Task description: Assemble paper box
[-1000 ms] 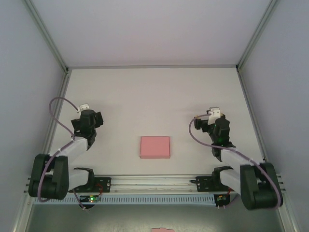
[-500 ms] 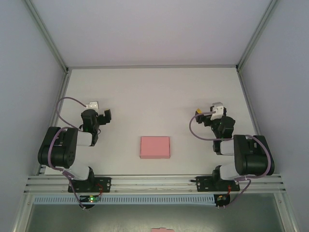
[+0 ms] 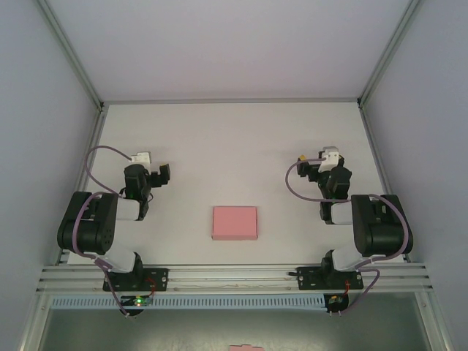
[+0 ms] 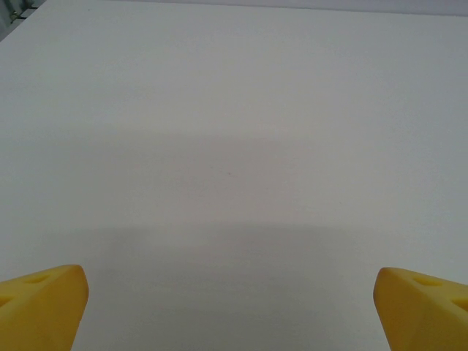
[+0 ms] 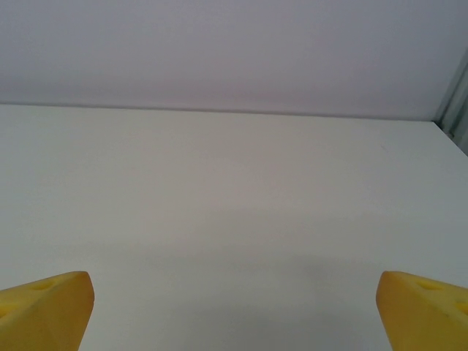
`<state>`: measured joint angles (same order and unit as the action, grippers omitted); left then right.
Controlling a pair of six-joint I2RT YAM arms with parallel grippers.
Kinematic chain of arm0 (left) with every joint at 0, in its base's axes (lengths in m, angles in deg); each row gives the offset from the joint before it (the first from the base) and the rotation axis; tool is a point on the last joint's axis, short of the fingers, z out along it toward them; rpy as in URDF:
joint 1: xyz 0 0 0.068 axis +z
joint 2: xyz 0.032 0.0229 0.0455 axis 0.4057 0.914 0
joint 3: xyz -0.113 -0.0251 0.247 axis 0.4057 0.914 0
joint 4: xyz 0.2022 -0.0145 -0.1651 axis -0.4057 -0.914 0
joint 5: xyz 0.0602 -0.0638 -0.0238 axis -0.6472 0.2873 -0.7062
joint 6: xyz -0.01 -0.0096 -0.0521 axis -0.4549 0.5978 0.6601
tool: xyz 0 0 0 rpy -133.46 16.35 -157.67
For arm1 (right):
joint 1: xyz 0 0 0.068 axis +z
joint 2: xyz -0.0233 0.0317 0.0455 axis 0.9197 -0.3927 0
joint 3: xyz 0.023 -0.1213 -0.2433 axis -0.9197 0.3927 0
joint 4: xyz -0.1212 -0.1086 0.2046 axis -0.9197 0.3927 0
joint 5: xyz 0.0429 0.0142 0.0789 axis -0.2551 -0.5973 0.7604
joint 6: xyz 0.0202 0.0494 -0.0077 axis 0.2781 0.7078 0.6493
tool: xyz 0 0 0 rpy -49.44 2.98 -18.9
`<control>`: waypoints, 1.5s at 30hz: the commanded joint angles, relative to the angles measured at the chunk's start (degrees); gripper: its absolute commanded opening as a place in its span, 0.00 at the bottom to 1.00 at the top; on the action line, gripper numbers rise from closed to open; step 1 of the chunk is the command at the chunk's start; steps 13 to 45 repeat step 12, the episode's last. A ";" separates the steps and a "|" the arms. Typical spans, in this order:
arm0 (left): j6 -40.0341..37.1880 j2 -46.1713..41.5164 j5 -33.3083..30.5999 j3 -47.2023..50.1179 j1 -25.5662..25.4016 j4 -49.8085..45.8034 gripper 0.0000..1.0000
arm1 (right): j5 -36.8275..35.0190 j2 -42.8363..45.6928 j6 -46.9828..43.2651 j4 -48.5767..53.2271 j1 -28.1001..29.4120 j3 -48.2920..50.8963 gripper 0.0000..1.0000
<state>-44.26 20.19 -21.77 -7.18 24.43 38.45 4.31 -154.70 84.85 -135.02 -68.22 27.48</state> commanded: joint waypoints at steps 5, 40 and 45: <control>-1.75 -0.39 1.02 -1.15 0.41 1.03 1.00 | -4.64 0.51 0.11 2.88 1.65 -0.86 0.98; -1.76 -0.43 1.00 -1.14 0.39 1.03 1.00 | -7.07 0.56 0.49 3.87 1.83 -1.27 0.98; -1.76 -0.43 1.00 -1.14 0.39 1.03 1.00 | -7.07 0.56 0.49 3.87 1.83 -1.27 0.98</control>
